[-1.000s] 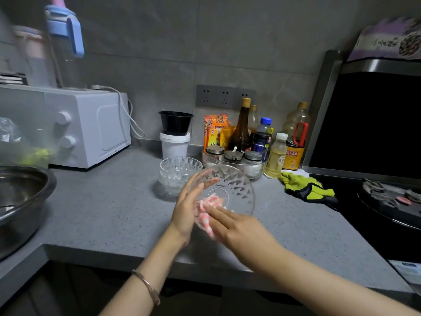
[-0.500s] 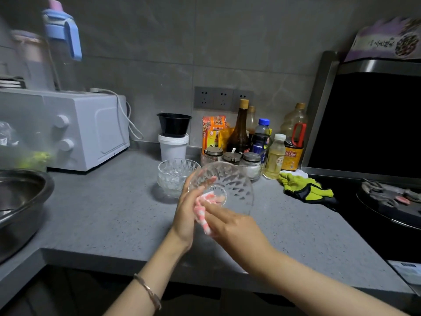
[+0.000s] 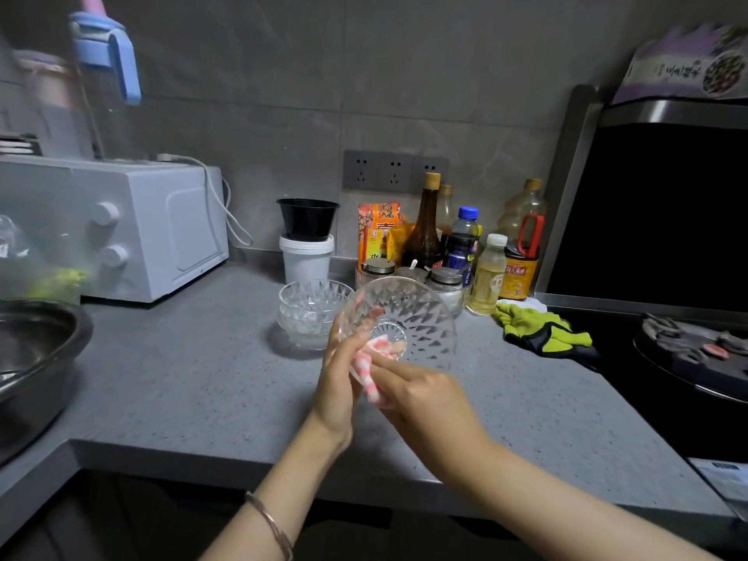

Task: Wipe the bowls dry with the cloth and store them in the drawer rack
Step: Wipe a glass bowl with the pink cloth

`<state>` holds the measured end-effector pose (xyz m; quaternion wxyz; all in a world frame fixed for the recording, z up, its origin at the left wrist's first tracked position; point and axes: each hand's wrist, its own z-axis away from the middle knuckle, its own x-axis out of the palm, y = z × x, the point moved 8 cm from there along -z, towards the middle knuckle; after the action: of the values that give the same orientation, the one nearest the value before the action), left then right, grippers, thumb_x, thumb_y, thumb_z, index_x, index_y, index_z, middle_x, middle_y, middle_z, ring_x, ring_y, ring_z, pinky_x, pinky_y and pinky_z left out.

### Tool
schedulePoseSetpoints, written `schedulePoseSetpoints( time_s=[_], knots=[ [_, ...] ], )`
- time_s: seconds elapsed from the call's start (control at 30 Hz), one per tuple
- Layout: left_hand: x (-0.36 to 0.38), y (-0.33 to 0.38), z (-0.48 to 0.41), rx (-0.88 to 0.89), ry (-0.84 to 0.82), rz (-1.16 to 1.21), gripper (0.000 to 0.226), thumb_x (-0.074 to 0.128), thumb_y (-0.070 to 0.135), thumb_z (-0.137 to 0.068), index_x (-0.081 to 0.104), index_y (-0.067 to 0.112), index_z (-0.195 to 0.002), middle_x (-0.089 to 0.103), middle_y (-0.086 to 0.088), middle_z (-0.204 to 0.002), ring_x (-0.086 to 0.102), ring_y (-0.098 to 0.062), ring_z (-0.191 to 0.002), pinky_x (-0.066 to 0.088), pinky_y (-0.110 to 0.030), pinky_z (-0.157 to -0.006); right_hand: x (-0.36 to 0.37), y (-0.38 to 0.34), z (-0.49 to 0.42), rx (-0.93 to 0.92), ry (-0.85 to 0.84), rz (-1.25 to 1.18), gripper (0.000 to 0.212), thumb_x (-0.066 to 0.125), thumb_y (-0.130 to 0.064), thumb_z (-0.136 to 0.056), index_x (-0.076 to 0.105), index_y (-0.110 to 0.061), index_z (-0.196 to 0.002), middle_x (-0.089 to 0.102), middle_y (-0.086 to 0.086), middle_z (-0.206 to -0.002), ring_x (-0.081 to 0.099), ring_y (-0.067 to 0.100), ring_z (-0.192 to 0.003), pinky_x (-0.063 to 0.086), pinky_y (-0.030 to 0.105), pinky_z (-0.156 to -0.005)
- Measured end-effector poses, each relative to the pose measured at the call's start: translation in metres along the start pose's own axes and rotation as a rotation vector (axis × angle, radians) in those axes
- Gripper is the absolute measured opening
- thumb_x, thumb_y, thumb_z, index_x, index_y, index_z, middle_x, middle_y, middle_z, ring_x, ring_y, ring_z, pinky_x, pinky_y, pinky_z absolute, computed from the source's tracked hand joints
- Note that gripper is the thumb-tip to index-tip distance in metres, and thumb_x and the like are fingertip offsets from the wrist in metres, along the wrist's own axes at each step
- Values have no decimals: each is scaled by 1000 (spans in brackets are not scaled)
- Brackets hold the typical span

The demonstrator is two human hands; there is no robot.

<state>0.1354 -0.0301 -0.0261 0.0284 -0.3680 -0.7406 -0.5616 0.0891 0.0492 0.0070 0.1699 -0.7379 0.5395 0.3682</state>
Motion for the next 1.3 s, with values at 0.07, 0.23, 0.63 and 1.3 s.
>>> schedulePoseSetpoints(
  time_s=[0.07, 0.23, 0.63, 1.3],
  knots=[
    [0, 4, -1, 15, 29, 14, 44, 48, 27, -80, 56, 26, -123, 62, -6, -127, 59, -30, -116, 54, -35, -80, 4, -4, 4, -59, -26, -13, 42, 67, -18, -73, 67, -17, -114, 63, -1, -126, 70, 16, -85, 55, 24, -54],
    [-6, 20, -11, -74, -160, -305, 45, 44, 33, -81, 57, 23, -123, 59, -6, -131, 61, -16, -114, 52, -35, -90, -13, 12, 23, -495, -184, 287, 38, 61, -18, -74, 71, -18, -110, 67, 0, -119, 68, 17, -101, 58, 31, -78],
    [13, -3, 7, -45, 22, 4, 34, 56, 30, -72, 73, 35, -102, 72, -7, -108, 66, -26, -99, 56, -32, -78, -4, 0, 8, -49, 14, 34, 47, 88, -18, -59, 72, -17, -103, 68, -1, -116, 71, 15, -75, 53, 23, -48],
    [7, -9, 0, -17, -23, 26, 62, 53, 25, -76, 46, 24, -138, 58, -10, -132, 58, -29, -118, 53, -27, -77, 5, -3, 12, 79, -16, -4, 34, 79, -23, -65, 72, -19, -98, 72, -3, -104, 69, 13, -68, 47, 21, -42]
  ],
)
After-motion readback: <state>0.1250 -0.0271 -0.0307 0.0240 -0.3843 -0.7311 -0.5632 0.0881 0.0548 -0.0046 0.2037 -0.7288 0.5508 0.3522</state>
